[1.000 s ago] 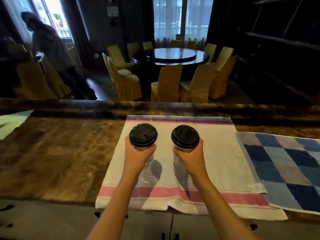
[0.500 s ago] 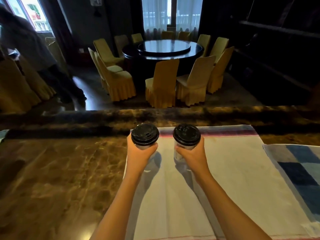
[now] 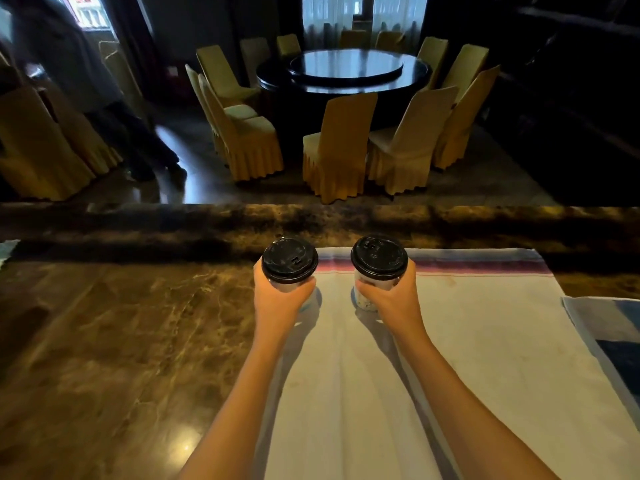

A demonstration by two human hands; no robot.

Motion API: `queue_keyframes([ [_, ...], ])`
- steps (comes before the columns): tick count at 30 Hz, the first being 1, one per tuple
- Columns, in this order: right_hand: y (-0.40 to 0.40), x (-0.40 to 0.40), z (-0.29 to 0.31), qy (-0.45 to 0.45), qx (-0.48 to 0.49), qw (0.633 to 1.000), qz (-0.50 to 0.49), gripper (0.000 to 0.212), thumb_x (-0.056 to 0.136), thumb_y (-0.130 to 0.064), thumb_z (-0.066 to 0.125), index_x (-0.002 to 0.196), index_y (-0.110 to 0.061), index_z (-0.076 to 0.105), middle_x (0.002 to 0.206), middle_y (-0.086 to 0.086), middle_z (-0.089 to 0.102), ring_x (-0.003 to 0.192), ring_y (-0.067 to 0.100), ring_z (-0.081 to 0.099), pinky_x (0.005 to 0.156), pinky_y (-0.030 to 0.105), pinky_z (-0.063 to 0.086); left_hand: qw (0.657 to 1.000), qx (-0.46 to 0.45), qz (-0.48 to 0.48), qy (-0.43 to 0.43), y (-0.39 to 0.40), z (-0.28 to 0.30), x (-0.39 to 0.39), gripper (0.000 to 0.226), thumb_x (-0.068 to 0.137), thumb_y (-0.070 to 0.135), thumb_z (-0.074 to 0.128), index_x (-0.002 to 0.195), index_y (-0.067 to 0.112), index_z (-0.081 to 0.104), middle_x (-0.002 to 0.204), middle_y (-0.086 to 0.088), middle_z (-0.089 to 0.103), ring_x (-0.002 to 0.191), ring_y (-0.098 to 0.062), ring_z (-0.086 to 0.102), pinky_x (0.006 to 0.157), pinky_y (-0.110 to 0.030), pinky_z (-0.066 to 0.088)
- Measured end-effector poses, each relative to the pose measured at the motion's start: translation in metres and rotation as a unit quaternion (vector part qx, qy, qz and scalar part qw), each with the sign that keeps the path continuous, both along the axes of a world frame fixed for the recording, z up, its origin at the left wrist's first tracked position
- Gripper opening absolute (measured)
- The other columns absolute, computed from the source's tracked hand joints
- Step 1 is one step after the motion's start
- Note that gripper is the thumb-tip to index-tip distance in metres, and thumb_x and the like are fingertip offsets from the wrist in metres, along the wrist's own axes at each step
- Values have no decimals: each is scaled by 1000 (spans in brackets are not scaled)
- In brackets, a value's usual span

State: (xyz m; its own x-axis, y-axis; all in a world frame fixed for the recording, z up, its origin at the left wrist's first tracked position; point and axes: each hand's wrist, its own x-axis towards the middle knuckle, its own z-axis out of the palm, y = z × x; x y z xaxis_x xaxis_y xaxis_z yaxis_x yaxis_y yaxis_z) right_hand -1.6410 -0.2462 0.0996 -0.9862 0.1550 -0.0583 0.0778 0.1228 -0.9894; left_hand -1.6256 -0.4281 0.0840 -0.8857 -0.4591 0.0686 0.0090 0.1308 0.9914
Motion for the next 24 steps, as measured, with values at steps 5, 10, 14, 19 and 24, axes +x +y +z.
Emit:
queue_keyframes([
  [5, -1, -1, -2, -7, -7, 1000, 0, 87, 76, -12, 82, 145, -24, 30, 128, -12, 43, 118, 7, 41, 93, 23, 35, 1000, -22, 15, -16, -3, -4, -1, 76, 72, 17, 87, 136, 14, 47, 93, 29, 66, 101, 18, 58, 86, -2, 44],
  [10, -3, 2, -2, -4, -11, 1000, -3, 88, 77, -12, 82, 146, -24, 29, 136, -7, 44, 121, 8, 42, 93, 22, 35, 999, -27, 10, -21, 1, 6, 2, 76, 73, 15, 86, 137, 13, 45, 107, 14, 58, 91, 8, 64, 76, -6, 50],
  [14, -4, 3, -2, -5, -10, 1000, -9, 89, 78, -12, 82, 148, -24, 27, 146, 0, 44, 123, 9, 41, 97, 25, 37, 999, -24, 5, -30, 2, 10, 5, 80, 74, 13, 85, 141, 13, 41, 117, 5, 57, 92, 0, 59, 87, -21, 50],
  [19, -1, 5, -1, -14, 10, 1000, 3, 94, 76, -10, 82, 149, -26, 25, 148, 1, 42, 131, 17, 42, 107, 39, 40, 998, -6, -8, -57, 8, 6, 9, 94, 77, 17, 84, 151, 20, 26, 141, 3, 45, 118, -8, 49, 91, -18, 43],
  [24, 1, 12, -5, -34, 32, 999, 13, 98, 76, -14, 83, 150, -32, 21, 153, 1, 39, 142, 27, 37, 108, 50, 39, 994, 13, 1, -104, 10, 8, 27, 96, 80, 23, 81, 154, 24, 20, 156, -2, 34, 139, -26, 41, 107, -41, 42],
])
